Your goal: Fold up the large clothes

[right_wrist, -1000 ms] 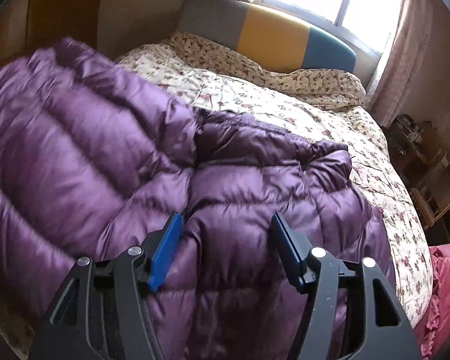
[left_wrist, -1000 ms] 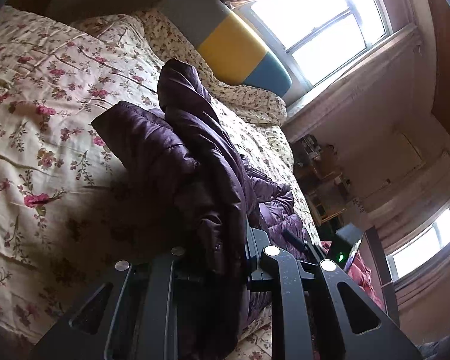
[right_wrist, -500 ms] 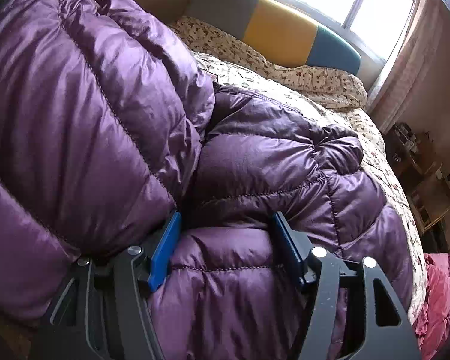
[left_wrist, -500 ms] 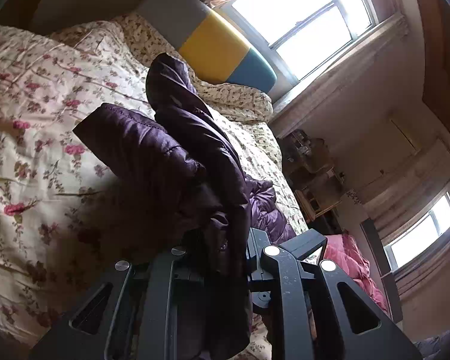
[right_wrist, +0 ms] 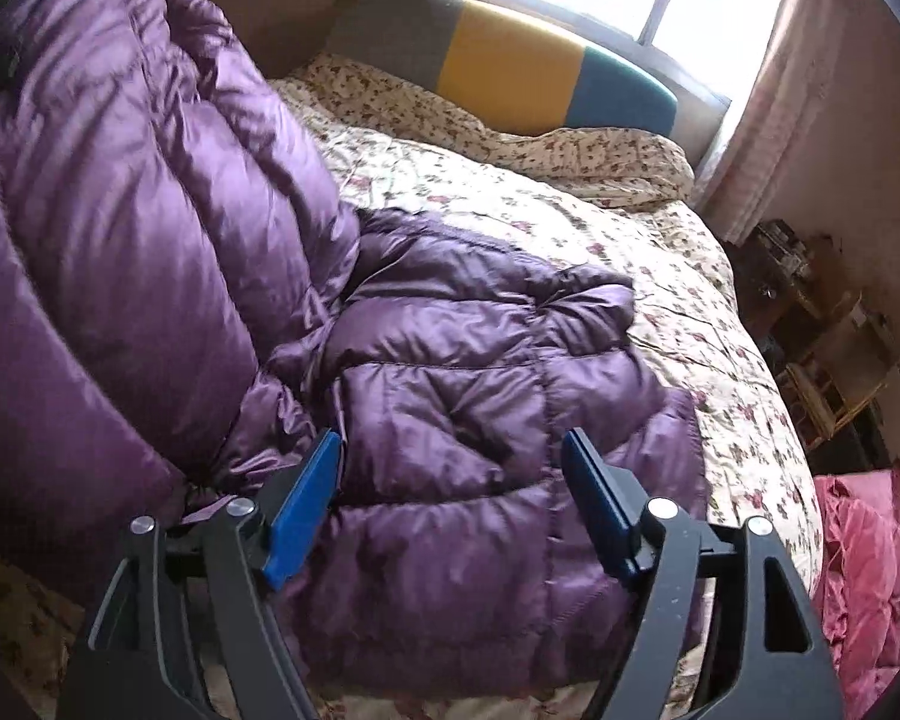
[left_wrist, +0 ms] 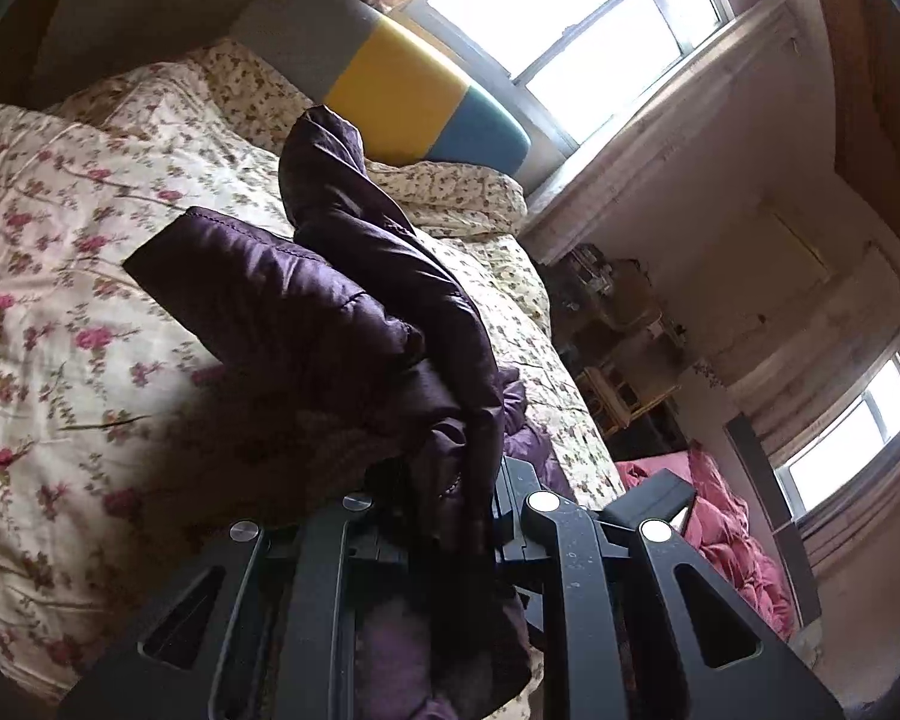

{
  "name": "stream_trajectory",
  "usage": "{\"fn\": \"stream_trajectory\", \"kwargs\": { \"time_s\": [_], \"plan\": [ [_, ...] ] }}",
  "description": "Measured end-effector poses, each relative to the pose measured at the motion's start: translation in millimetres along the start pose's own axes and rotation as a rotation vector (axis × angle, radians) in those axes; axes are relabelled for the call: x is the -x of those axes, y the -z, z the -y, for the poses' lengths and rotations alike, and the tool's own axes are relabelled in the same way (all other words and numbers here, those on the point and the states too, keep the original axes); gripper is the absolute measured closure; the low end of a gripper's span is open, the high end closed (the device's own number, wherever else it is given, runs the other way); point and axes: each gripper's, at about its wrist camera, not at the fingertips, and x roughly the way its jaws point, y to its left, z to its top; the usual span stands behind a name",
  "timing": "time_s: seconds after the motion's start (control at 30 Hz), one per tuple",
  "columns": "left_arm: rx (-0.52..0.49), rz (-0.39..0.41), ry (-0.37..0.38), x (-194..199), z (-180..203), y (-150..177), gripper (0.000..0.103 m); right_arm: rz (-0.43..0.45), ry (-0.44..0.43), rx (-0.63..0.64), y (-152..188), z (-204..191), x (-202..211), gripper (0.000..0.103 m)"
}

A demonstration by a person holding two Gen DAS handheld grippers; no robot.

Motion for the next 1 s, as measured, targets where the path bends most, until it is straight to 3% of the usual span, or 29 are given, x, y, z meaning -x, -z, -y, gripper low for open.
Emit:
{"fn": "stream_trajectory", "kwargs": {
  "time_s": [0.17, 0.6, 1.0],
  "plan": [
    [-0.056, -0.026, 0.002, -24.5, 25.5, -4.9, 0.086, -0.002, 0.001, -0.107, -0.5, 26.5, 12.8, 0.022],
    [-0.169, -0.159, -0.01, -119.9, 81.8, 4.4, 0.086, -0.087, 0.181, -0.299, 31.6, 110.1, 11.8, 0.021],
    [-0.15, -0.268, -0.059, -195.9, 94.5, 23.9, 0.086, -0.137, 0.228, -0.389, 52.4, 139.7, 16.6, 0.022]
  ]
}}
